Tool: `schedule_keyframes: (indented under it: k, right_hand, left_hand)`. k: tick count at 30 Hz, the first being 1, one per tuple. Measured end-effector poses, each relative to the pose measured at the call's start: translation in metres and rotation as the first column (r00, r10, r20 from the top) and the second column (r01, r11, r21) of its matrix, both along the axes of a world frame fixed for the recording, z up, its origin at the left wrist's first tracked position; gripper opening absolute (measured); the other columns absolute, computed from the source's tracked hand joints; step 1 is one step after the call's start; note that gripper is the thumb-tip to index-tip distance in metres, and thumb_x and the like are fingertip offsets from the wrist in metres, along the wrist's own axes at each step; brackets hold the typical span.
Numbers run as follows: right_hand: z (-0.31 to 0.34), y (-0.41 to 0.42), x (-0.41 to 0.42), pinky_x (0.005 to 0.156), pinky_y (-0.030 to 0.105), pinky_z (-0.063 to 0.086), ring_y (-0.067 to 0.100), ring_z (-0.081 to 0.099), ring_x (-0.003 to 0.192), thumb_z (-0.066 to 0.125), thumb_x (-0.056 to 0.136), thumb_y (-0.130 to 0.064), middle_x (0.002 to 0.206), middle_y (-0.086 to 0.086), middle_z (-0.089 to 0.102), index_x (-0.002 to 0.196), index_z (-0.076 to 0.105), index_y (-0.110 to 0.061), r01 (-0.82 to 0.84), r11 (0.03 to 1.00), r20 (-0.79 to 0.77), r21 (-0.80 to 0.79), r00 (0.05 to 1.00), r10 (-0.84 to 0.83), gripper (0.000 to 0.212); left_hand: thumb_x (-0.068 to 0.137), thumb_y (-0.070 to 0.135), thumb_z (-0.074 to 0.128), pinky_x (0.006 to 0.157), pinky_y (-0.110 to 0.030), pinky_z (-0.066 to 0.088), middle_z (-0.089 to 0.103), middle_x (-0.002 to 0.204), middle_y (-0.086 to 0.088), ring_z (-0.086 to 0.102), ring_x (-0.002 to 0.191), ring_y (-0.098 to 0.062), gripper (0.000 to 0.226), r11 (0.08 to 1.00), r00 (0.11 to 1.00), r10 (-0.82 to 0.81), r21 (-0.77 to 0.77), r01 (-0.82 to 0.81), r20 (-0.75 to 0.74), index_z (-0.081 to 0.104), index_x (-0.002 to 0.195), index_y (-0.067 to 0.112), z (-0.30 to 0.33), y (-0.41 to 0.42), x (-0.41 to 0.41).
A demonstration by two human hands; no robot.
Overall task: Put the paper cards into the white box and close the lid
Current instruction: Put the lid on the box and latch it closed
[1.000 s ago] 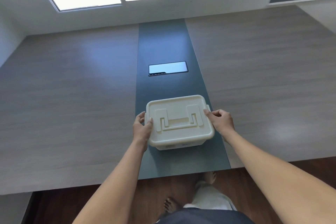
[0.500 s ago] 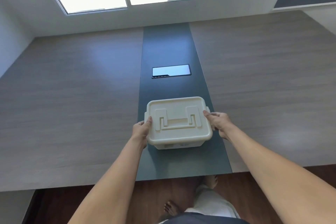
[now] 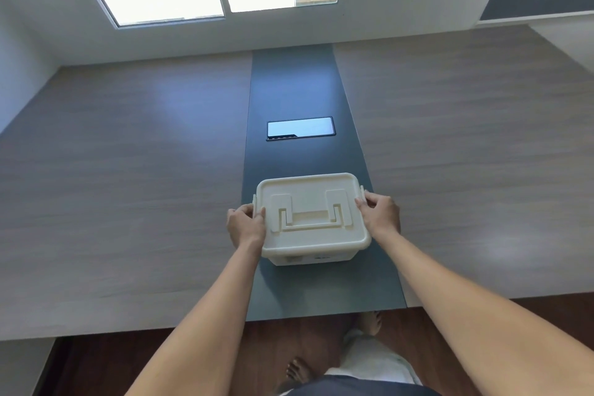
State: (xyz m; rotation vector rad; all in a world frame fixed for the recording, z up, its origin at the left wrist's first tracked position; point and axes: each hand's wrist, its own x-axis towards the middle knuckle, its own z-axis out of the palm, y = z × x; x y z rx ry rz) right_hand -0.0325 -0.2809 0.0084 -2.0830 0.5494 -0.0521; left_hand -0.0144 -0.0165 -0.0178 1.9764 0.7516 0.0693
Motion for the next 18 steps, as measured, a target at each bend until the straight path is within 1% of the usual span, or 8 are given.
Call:
schedule_keyframes:
  k: [2, 5, 7, 9, 11, 12, 14, 18]
  right_hand:
    - [-0.002, 0.001, 0.0, 0.087, 0.04, 0.055, 0.029, 0.069, 0.098, 0.062, 0.095, -0.023, 0.103, 0.009, 0.077, 0.103, 0.075, -0.009, 0.006, 1.0, 0.002, -0.008, 1.0, -0.006, 0.021]
    - [-0.004, -0.002, -0.006, 0.092, 0.039, 0.053, 0.029, 0.065, 0.109, 0.058, 0.097, -0.026, 0.115, 0.007, 0.074, 0.116, 0.071, -0.011, -0.039, 0.999, 0.007, 0.001, 0.999, 0.039, 0.028]
    - [-0.007, -0.007, -0.014, 0.096, 0.037, 0.05, 0.028, 0.061, 0.118, 0.055, 0.098, -0.031, 0.126, 0.005, 0.069, 0.129, 0.064, -0.011, -0.079, 0.997, -0.009, 0.024, 0.997, 0.08, 0.038]
    - [-0.014, -0.01, -0.022, 0.101, 0.038, 0.048, 0.026, 0.057, 0.125, 0.052, 0.099, -0.038, 0.136, 0.005, 0.063, 0.137, 0.058, -0.011, -0.085, 0.996, -0.03, 0.04, 0.996, 0.086, 0.047]
    - [-0.02, -0.008, -0.027, 0.104, 0.037, 0.047, 0.026, 0.055, 0.129, 0.049, 0.1, -0.04, 0.141, 0.006, 0.058, 0.14, 0.055, -0.011, -0.082, 0.995, -0.033, 0.05, 0.996, 0.084, 0.05]
    - [-0.022, -0.005, -0.027, 0.103, 0.036, 0.047, 0.026, 0.055, 0.129, 0.048, 0.101, -0.04, 0.142, 0.006, 0.058, 0.14, 0.054, -0.011, -0.078, 0.996, -0.029, 0.054, 0.996, 0.079, 0.049]
    - [-0.022, -0.003, -0.022, 0.101, 0.034, 0.047, 0.025, 0.057, 0.127, 0.049, 0.101, -0.038, 0.14, 0.005, 0.059, 0.139, 0.056, -0.013, -0.063, 0.997, -0.018, 0.054, 0.998, 0.064, 0.047]
    - [-0.018, -0.005, -0.008, 0.096, 0.031, 0.046, 0.026, 0.059, 0.123, 0.051, 0.1, -0.036, 0.135, 0.006, 0.064, 0.135, 0.06, -0.013, -0.07, 0.996, -0.012, 0.05, 0.997, 0.071, 0.043]
  left_hand:
    - [0.084, 0.029, 0.076, 0.093, -0.042, 0.056, 0.068, 0.106, -0.009, 0.068, 0.094, -0.027, 0.016, 1.0, 1.0, -0.017, -0.002, 0.017, 0.011, 0.074, 0.096, 0.019, 0.001, -0.001, -0.001]
    - [0.091, 0.03, 0.068, 0.096, -0.037, 0.052, 0.062, 0.114, -0.01, 0.064, 0.1, -0.026, 0.033, 0.995, 0.995, -0.093, 0.033, 0.092, 0.025, 0.071, 0.119, 0.014, 0.008, -0.001, -0.016]
    - [0.096, 0.028, 0.061, 0.087, -0.03, 0.046, 0.056, 0.108, -0.01, 0.059, 0.095, -0.025, 0.034, 0.979, 0.982, -0.18, 0.102, 0.174, 0.052, 0.067, 0.125, 0.011, 0.01, 0.001, -0.029]
    - [0.099, 0.029, 0.058, 0.082, -0.031, 0.045, 0.056, 0.103, -0.01, 0.059, 0.093, -0.027, 0.034, 0.964, 0.969, -0.234, 0.149, 0.22, 0.08, 0.066, 0.127, 0.012, 0.004, 0.002, -0.041]
    - [0.099, 0.031, 0.057, 0.085, -0.034, 0.049, 0.057, 0.102, -0.011, 0.061, 0.095, -0.027, 0.038, 0.97, 0.971, -0.218, 0.131, 0.205, 0.095, 0.064, 0.132, 0.013, 0.0, 0.003, -0.044]
    - [0.099, 0.031, 0.057, 0.086, -0.035, 0.05, 0.058, 0.102, -0.011, 0.062, 0.095, -0.028, 0.037, 0.974, 0.973, -0.207, 0.118, 0.195, 0.099, 0.065, 0.13, 0.013, 0.001, 0.002, -0.043]
    - [0.099, 0.03, 0.058, 0.086, -0.034, 0.049, 0.057, 0.103, -0.01, 0.064, 0.096, -0.03, 0.034, 0.984, 0.981, -0.169, 0.072, 0.162, 0.093, 0.067, 0.127, 0.013, 0.003, -0.001, -0.036]
    - [0.097, 0.029, 0.061, 0.093, -0.032, 0.048, 0.056, 0.106, -0.002, 0.063, 0.101, -0.026, 0.04, 0.993, 0.988, -0.114, -0.011, 0.116, 0.106, 0.064, 0.132, 0.011, 0.007, -0.005, -0.02]
